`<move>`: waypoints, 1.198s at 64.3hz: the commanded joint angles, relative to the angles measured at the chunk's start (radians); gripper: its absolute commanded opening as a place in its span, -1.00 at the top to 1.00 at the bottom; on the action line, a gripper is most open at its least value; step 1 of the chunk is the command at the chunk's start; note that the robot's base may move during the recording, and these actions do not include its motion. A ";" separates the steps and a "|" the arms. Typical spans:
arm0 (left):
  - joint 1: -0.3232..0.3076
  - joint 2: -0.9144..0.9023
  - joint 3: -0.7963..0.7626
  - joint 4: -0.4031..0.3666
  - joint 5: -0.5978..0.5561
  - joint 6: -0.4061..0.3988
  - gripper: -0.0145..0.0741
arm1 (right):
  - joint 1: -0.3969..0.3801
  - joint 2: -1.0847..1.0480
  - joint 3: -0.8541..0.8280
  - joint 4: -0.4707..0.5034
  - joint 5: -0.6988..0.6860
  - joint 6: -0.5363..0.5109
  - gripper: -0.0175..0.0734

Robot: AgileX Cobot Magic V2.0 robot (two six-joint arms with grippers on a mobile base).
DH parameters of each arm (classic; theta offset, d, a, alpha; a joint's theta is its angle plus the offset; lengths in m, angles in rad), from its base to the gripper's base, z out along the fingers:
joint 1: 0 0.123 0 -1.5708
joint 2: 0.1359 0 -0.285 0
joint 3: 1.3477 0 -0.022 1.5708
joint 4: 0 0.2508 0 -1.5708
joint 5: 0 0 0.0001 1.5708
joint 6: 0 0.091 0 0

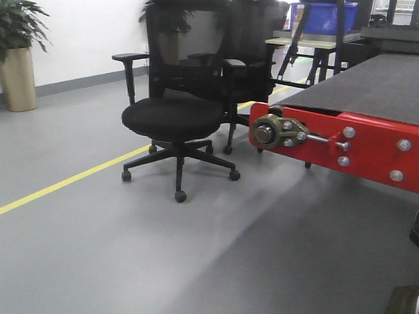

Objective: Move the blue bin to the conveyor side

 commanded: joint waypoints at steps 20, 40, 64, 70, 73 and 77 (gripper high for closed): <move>0.001 -0.131 -0.003 -0.002 -0.016 -0.001 0.71 | -0.004 -0.010 -0.008 -0.009 -0.020 -0.006 0.79; 0.001 -0.292 0.115 -0.002 -0.020 -0.001 0.71 | -0.004 -0.010 -0.008 -0.009 -0.020 -0.006 0.79; 0.001 -0.544 0.403 -0.002 -0.036 -0.001 0.71 | -0.004 -0.010 -0.008 -0.009 -0.020 -0.006 0.79; 0.001 -0.613 0.509 0.000 -0.116 -0.001 0.71 | -0.004 -0.010 -0.008 -0.009 -0.020 -0.006 0.79; 0.001 -0.652 0.578 0.000 -0.170 -0.001 0.71 | -0.004 -0.010 -0.008 -0.009 -0.020 -0.006 0.79; 0.001 -0.693 0.656 0.000 -0.237 -0.001 0.71 | -0.004 -0.010 -0.008 -0.009 -0.020 -0.006 0.79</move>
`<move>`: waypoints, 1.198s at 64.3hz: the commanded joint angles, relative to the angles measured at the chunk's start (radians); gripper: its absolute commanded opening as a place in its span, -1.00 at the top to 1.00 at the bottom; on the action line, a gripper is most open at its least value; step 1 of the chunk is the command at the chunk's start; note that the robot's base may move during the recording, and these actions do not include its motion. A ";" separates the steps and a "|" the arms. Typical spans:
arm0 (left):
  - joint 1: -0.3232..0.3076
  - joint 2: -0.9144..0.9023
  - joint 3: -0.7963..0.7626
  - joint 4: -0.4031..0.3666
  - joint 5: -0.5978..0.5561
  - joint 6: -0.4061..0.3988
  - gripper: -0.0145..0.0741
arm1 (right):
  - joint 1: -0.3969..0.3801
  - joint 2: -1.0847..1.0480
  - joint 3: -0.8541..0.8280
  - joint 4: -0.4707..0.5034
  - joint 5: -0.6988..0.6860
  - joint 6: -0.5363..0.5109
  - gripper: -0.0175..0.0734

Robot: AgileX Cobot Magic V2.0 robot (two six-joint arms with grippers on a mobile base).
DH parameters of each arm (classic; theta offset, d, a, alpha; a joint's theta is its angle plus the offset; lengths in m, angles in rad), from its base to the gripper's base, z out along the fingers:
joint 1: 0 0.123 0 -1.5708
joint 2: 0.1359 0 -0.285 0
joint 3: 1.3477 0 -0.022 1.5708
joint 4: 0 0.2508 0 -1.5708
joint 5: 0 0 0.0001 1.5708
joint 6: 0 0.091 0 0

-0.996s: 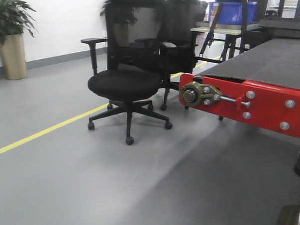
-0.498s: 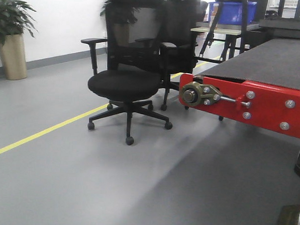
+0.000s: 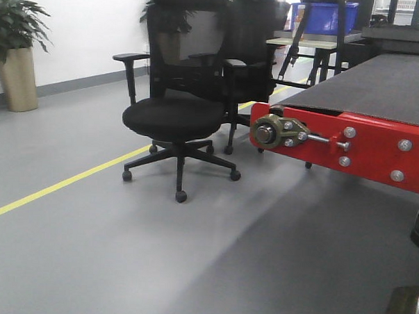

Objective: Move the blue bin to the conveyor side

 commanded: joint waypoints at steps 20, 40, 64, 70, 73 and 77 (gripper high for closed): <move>0.001 -0.208 0.389 0.000 -0.309 -0.001 0.71 | -0.004 -0.010 -0.008 -0.009 -0.020 -0.006 0.79; 0.001 -0.215 0.407 0.000 -0.306 -0.001 0.71 | -0.004 -0.010 -0.008 -0.009 -0.020 -0.006 0.79; 0.001 -0.215 0.409 0.000 -0.306 -0.001 0.71 | -0.004 -0.010 -0.008 -0.009 -0.020 -0.006 0.79; 0.001 -0.221 0.408 0.009 -0.306 -0.001 0.71 | -0.004 -0.010 -0.008 -0.009 -0.020 -0.006 0.79; 0.001 -0.234 0.408 0.032 -0.306 -0.001 0.71 | -0.004 -0.010 -0.008 -0.009 -0.020 -0.006 0.79; 0.001 -0.255 0.408 0.062 -0.306 -0.001 0.71 | -0.004 -0.010 -0.008 -0.009 -0.020 -0.006 0.79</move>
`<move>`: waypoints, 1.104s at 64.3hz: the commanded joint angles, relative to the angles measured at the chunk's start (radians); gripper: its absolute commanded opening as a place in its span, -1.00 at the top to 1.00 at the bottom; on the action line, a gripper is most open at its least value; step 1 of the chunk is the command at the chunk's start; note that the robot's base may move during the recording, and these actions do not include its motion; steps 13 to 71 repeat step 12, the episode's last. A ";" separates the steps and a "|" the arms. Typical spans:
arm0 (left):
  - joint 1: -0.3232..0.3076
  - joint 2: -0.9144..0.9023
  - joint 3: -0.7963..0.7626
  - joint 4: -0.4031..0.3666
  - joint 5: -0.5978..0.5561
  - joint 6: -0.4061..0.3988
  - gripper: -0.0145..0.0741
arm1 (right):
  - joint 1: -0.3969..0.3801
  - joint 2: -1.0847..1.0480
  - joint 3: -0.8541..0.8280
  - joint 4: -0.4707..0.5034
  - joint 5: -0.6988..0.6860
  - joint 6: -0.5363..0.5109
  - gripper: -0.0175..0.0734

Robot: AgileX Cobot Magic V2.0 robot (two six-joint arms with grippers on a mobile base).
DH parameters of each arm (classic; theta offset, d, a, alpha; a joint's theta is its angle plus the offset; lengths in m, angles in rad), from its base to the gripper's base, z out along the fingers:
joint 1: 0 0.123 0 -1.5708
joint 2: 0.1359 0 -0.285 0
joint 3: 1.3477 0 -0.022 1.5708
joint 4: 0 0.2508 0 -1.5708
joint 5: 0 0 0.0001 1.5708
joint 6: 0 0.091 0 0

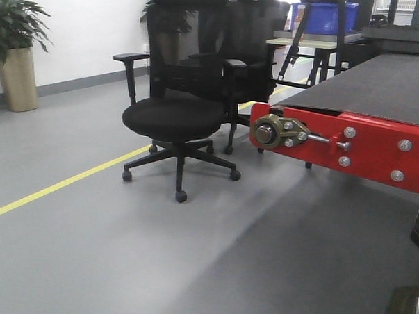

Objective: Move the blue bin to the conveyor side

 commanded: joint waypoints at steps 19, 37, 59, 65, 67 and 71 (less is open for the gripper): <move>0.001 -0.110 0.015 0.043 -0.026 -0.001 0.71 | -0.004 -0.010 -0.008 -0.009 -0.020 -0.006 0.79; 0.001 -0.110 0.015 0.043 -0.026 -0.001 0.71 | -0.004 -0.010 -0.008 -0.009 -0.020 -0.006 0.79; 0.001 -0.110 0.015 0.043 -0.026 -0.001 0.71 | -0.004 -0.010 -0.008 -0.009 -0.020 -0.006 0.79; 0.001 -0.110 0.015 0.043 -0.026 -0.001 0.71 | -0.004 -0.010 -0.008 -0.009 -0.020 -0.006 0.79; 0.001 -0.110 0.015 0.043 -0.026 -0.001 0.71 | -0.004 -0.010 -0.008 -0.009 -0.020 -0.006 0.79; 0.001 -0.110 0.015 0.043 -0.026 -0.001 0.71 | -0.004 -0.010 -0.008 -0.009 -0.020 -0.006 0.79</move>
